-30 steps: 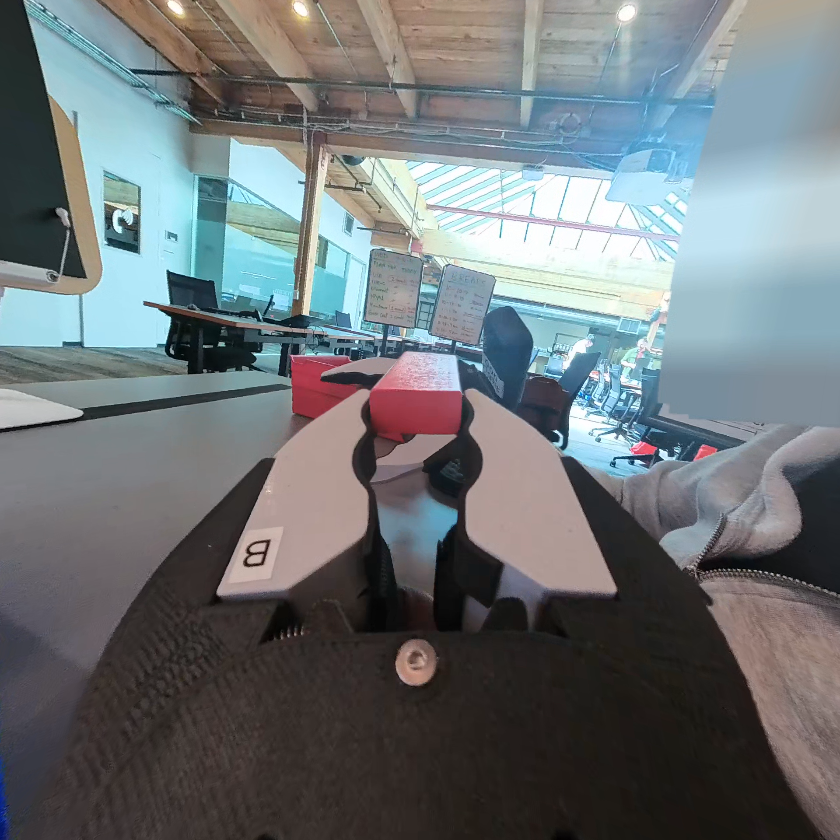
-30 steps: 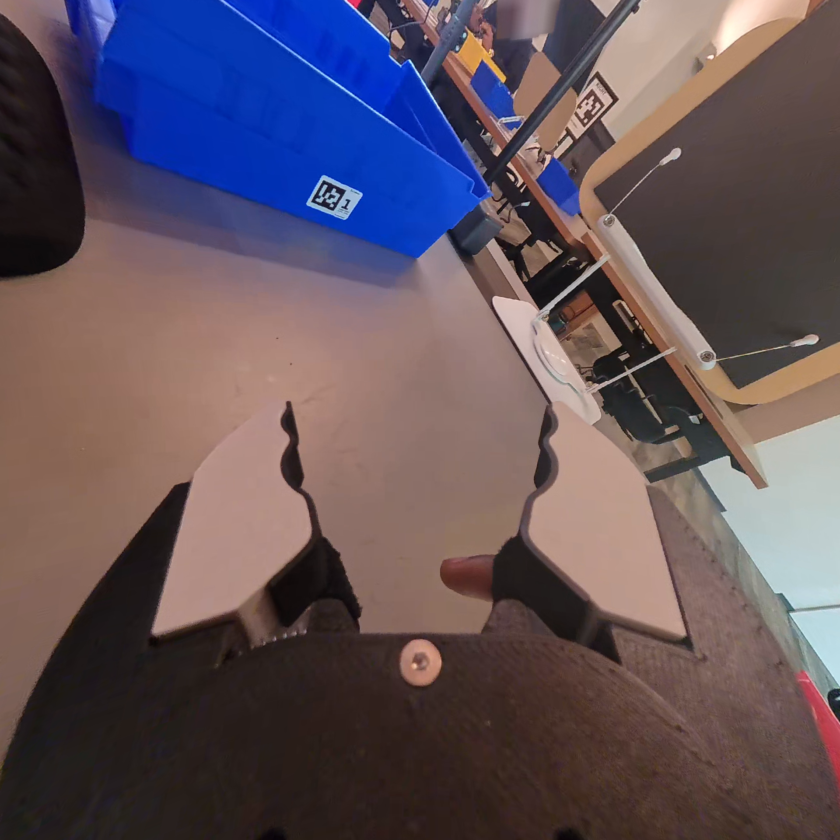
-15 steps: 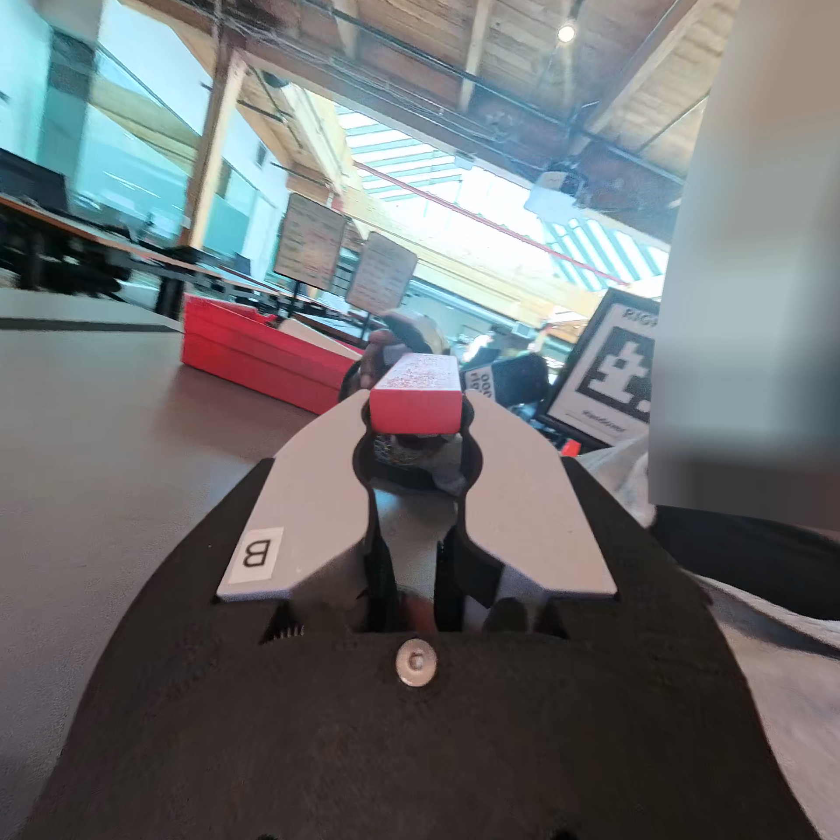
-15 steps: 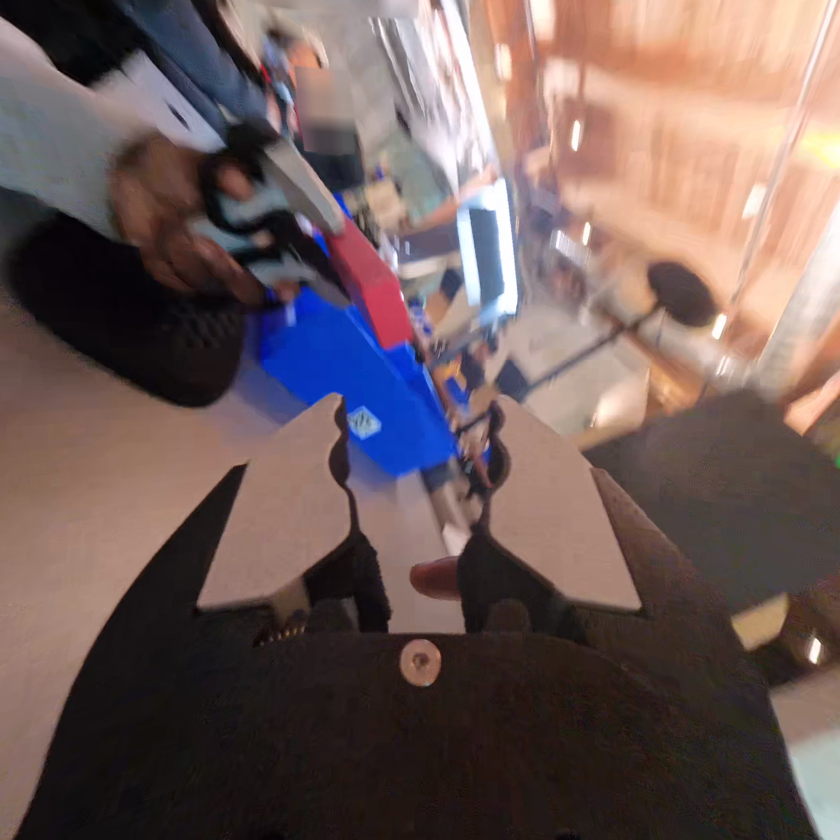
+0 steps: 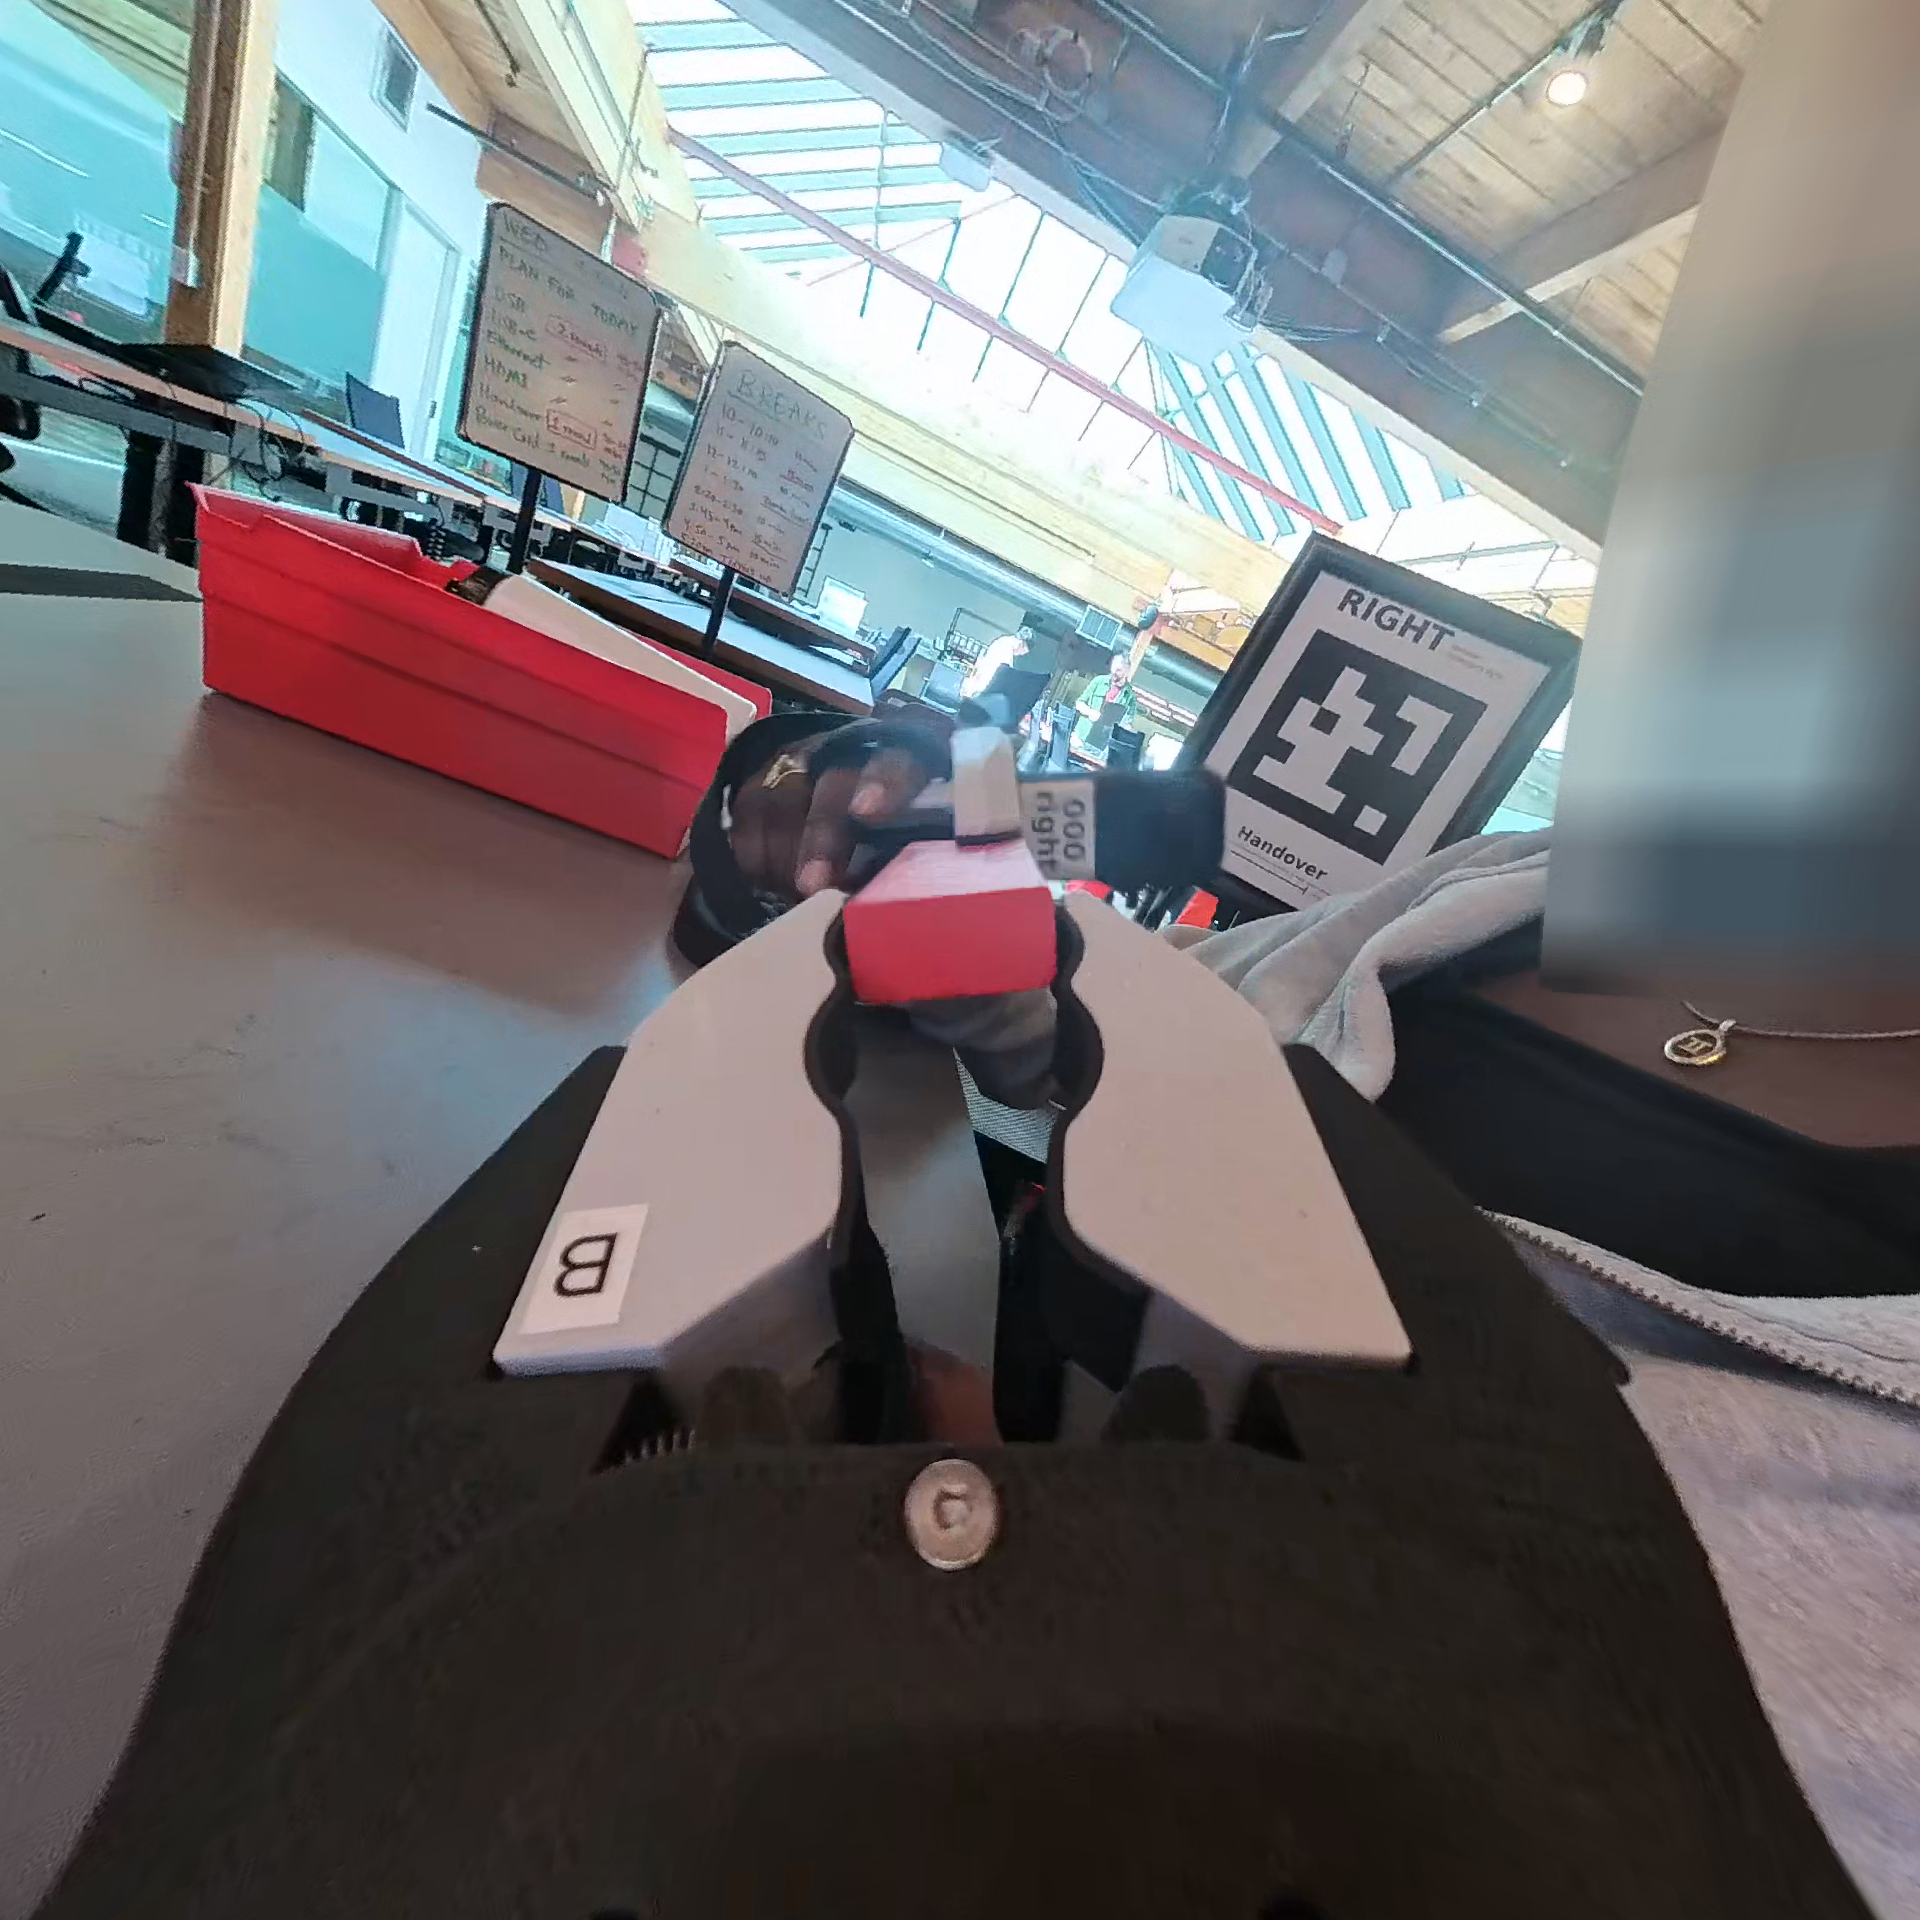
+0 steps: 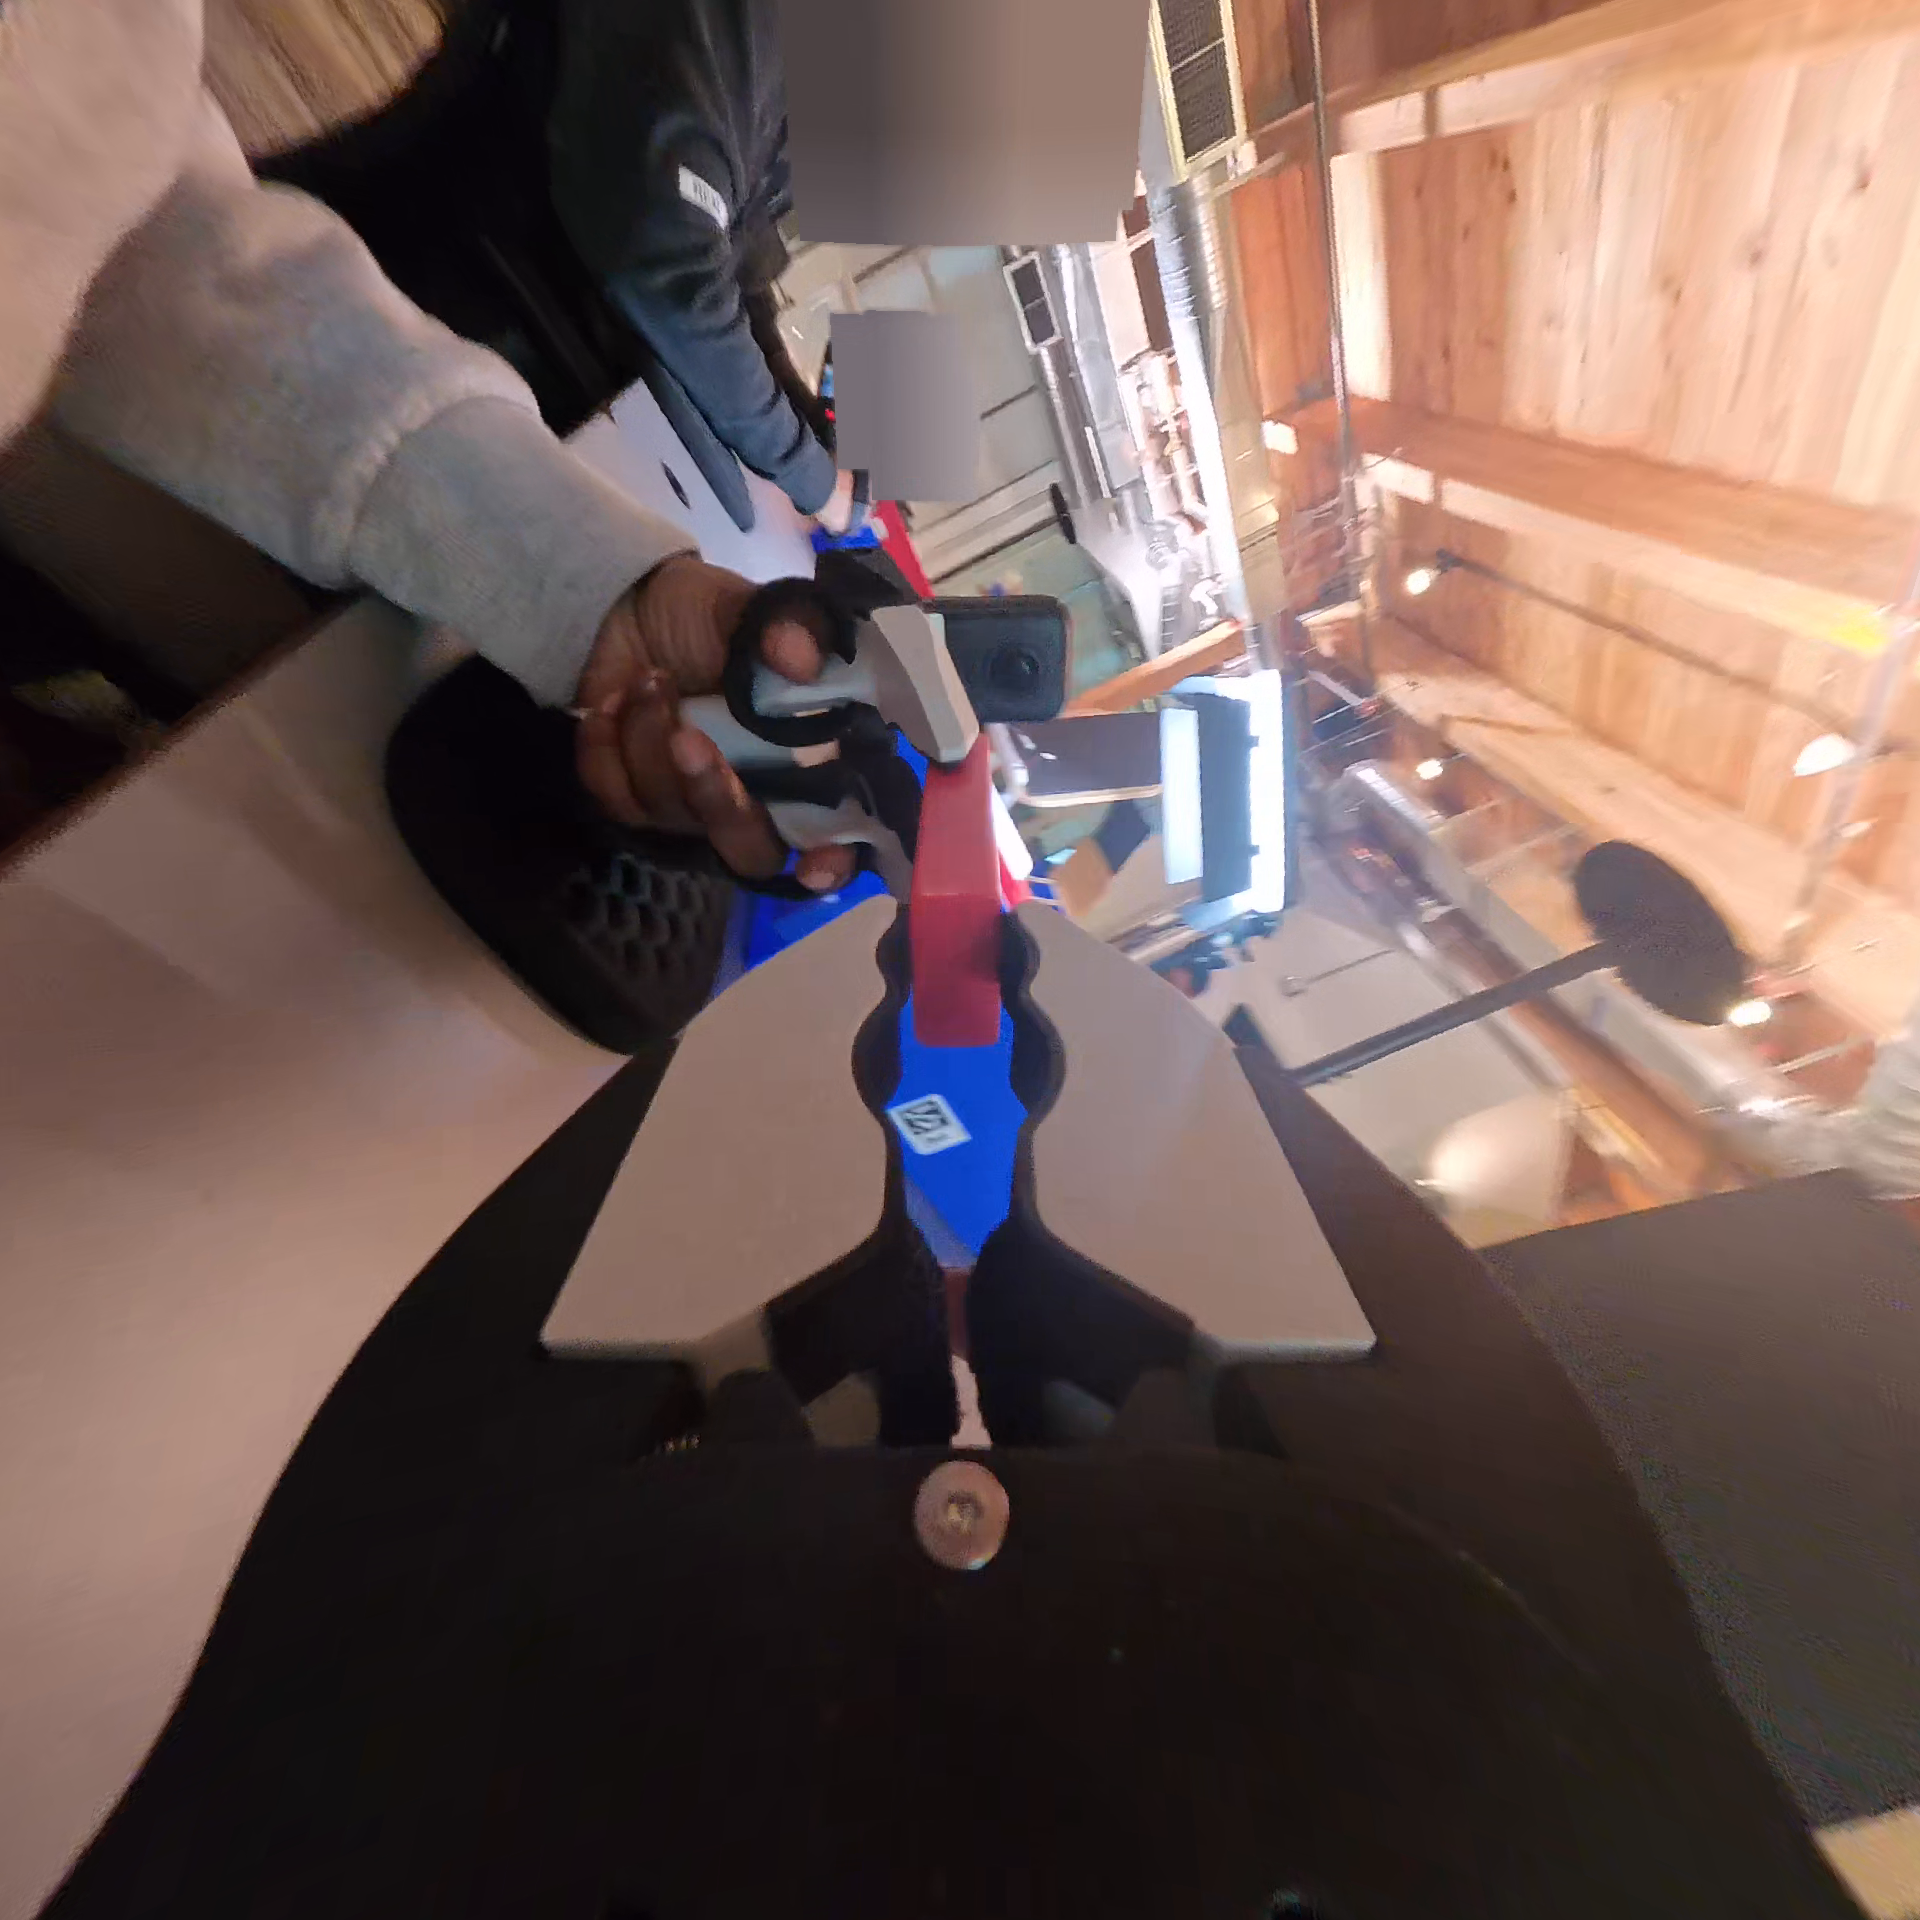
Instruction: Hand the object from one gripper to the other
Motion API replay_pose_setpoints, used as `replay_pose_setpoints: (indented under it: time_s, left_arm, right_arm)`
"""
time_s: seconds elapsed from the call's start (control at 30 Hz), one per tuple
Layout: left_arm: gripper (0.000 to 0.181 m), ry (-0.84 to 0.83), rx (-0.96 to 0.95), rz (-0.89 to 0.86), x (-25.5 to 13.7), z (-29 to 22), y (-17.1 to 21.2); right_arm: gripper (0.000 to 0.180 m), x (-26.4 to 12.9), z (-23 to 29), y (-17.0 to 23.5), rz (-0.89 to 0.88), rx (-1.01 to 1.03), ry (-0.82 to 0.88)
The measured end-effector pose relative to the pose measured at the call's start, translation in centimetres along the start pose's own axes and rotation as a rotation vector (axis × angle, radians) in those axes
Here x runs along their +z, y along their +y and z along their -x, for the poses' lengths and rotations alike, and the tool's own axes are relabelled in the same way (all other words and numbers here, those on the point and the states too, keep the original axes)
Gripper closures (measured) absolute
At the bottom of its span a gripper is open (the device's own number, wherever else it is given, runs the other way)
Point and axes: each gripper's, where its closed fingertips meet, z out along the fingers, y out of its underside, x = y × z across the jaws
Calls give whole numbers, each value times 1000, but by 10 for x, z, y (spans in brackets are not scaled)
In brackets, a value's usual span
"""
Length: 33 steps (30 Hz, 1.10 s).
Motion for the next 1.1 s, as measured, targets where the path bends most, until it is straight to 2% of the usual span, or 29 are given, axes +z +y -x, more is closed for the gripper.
replay_pose_setpoints:
  time_s: [0.03, 0.1, 0.2, 0.27, 0.47, 0.57, 0.63, 0.67, 0.7, 0.77, 0.87, 1.03, 1.1]
  left_arm:
    - [146, 9, 23, 3, 1, -3, 0]
    - [128, -2, 129, -27, 1, -8, -5]
    - [127, -116, 392, -54, 0, -5, -9]
    - [129, -156, 442, -11, 1, -1, -4]
    - [160, -148, 429, 1, 2, -1, -3]
    - [163, -145, 382, 3, 1, 1, -3]
    - [165, -130, 251, -23, -2, 5, -7]
    - [165, -131, 172, -44, -5, 9, -10]
    - [165, -133, 105, -60, -9, 14, -12]
    - [165, -116, 49, -72, -12, 15, -13]
    - [165, -118, 32, -49, -11, 16, -10]
    - [165, -95, 35, -15, -7, 13, -5]
    - [165, -87, 35, 4, -6, 12, -2]
  right_arm:
    - [164, -1, -1, 0, -13, 69, -23]
    - [164, -3, -4, -2, -56, 280, -84]
    - [163, -8, -13, -4, -146, 661, -180]
    - [163, -11, -22, -3, -199, 814, -188]
    - [164, -9, -20, 4, -182, 967, -226]
    - [163, -7, -19, 7, -165, 971, -223]
    - [157, -6, -18, 10, -144, 919, -198]
    - [146, -6, -18, 12, -126, 848, -173]
    - [136, -7, -20, 13, -107, 760, -135]
    - [130, -10, -21, 13, -62, 529, -68]
    - [128, -11, -17, 12, 5, 199, 5]
    - [128, -3, -6, 18, 84, -4, 19]
    - [141, -1, -1, 20, 100, -46, 8]
